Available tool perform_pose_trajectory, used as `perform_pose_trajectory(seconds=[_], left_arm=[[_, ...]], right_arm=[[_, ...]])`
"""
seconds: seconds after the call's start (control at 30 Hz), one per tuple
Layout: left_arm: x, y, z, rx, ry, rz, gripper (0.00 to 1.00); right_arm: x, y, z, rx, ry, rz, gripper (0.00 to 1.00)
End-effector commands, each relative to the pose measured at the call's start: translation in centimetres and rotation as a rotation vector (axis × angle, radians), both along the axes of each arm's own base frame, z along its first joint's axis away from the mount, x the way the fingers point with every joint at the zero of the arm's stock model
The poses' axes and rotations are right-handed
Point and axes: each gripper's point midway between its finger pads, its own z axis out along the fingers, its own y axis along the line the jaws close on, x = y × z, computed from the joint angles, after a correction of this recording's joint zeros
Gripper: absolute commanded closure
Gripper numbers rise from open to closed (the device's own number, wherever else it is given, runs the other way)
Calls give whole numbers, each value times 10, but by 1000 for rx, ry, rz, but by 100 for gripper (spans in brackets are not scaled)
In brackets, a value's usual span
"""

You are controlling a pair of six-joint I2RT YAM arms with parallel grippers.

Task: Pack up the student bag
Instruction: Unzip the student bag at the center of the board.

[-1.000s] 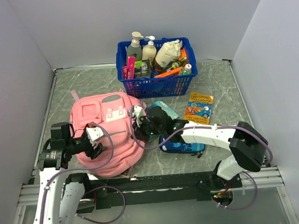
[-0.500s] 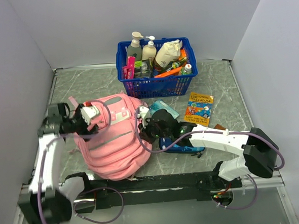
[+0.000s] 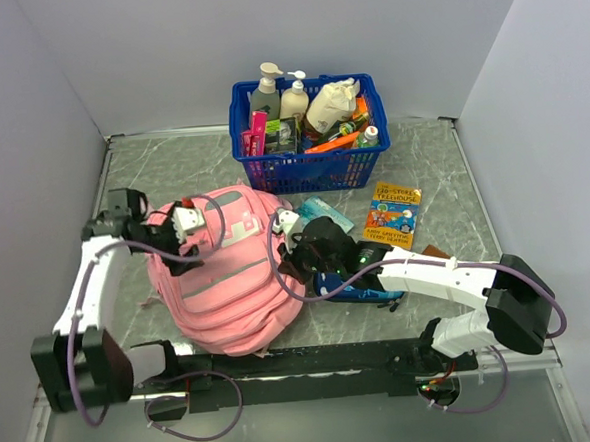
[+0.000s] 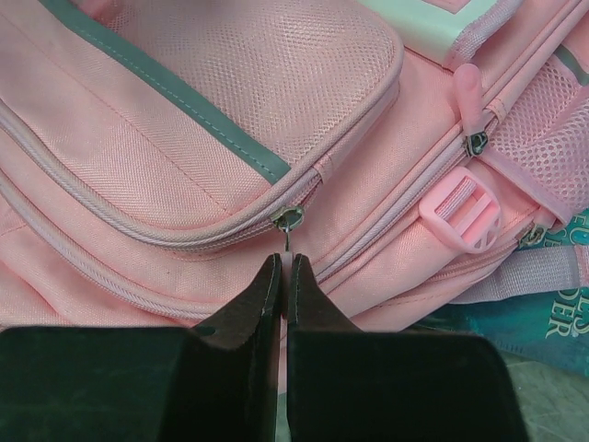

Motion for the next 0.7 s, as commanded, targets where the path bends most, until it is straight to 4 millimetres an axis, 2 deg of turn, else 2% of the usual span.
perform_pose_trajectory(seconds=[0.0, 0.03, 0.07, 0.3, 0.4, 0.43, 0.47, 0.5, 0.53, 0.67], left_arm=[[25, -35, 28, -102, -171, -22, 12], [32, -37, 37, -124, -160, -5, 12], [33, -50, 32, -141, -115, -34, 12], [39, -87, 31, -224, -26, -23, 18], [42, -93, 11, -212, 1, 38, 23], [38, -91, -5, -195, 34, 63, 25], [41, -87, -19, -149, 36, 114, 26], [46, -86, -23, -146, 22, 138, 27], [41, -83, -36, -130, 42, 155, 27], [42, -76, -61, -60, 36, 237, 28]], right_arm=[[11, -3, 17, 27, -39, -41, 100], [11, -2, 17, 25, -40, -42, 100], [12, -1, 16, 24, -38, -42, 100], [13, 0, 19, 23, -39, -51, 100], [9, -1, 18, 30, -24, -52, 100], [7, -1, 17, 26, -15, -55, 100], [6, -1, 15, 19, -15, -55, 100], [2, 1, 15, 15, -12, -50, 100], [1, 0, 12, 1, -9, -54, 100], [-5, 3, 13, -1, -6, -53, 100]])
